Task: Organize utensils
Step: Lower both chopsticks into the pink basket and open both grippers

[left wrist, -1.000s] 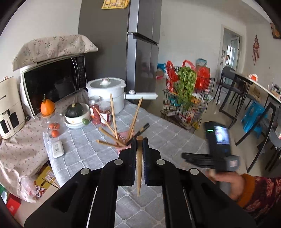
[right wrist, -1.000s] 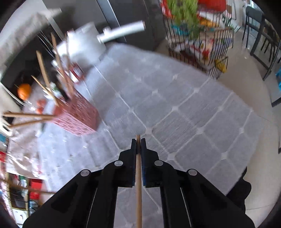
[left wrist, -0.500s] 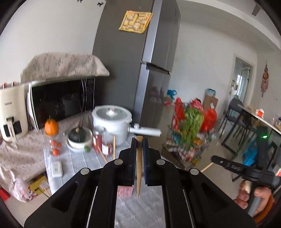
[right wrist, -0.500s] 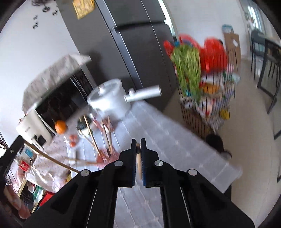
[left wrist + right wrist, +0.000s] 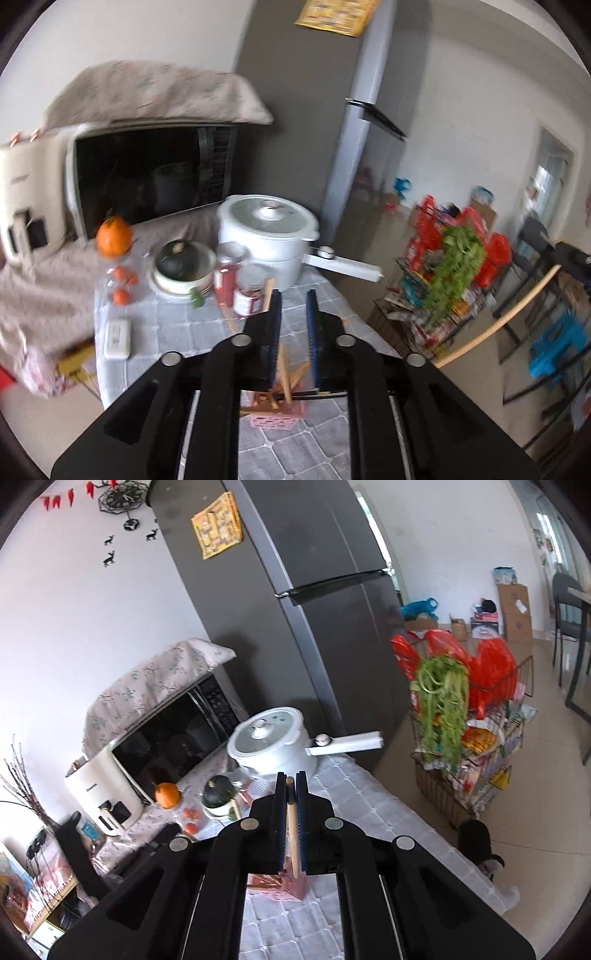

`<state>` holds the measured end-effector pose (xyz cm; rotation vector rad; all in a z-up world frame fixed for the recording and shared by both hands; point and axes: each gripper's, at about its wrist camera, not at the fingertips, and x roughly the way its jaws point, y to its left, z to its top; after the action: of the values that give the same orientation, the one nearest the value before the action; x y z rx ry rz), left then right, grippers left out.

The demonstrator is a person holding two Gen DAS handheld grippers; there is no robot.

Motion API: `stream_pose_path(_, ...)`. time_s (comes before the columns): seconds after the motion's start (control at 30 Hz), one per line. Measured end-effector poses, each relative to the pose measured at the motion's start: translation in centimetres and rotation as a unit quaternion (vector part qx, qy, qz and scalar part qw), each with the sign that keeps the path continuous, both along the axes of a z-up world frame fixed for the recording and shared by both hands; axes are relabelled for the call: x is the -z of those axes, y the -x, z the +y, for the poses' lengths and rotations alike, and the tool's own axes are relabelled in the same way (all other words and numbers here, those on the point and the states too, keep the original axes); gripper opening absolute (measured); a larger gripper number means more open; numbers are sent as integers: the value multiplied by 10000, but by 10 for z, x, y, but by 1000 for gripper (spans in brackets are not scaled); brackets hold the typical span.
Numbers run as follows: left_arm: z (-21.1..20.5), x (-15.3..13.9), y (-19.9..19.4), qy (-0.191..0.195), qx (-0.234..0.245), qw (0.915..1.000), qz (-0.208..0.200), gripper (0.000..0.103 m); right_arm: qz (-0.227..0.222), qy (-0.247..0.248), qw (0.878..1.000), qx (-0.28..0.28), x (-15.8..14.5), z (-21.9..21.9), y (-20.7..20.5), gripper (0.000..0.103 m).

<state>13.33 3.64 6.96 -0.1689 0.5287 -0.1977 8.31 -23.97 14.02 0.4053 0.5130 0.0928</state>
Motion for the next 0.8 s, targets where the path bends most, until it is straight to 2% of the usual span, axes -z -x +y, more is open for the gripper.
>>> stream_pose_path(0.13, 25, -6, 26, 284, -365, 9984, -314, 31, -62, 55, 9998, -201, -10, 22, -5, 5)
stream_pose_path(0.27, 49, -5, 51, 578, -628, 9951, -498, 41, -95, 201, 9992, -323, -9, 48, -14, 5)
stream_pose_path(0.4, 60, -1, 52, 491, -811, 9944, -474, 45, 80, 363, 9986, -369, 13, 76, -35, 5)
stream_pose_path(0.47, 66, 3, 50, 518, -872, 9940, -407, 52, 155, 461, 9982, -343, 25, 87, -46, 5)
stream_pose_path(0.53, 69, 6, 47, 487, -920, 9940, -331, 55, 222, 589, 9977, -266, 39, 96, -60, 5)
stream_pose_path(0.7, 74, 14, 44, 290, -1062, 9935, -295, 56, 442, 606, 9970, -190, 74, 106, -88, 5)
stream_pose_path(0.8, 76, 15, 46, 263, -1112, 9929, -331, 63, 425, 677, 9967, -114, 88, 112, -98, 5)
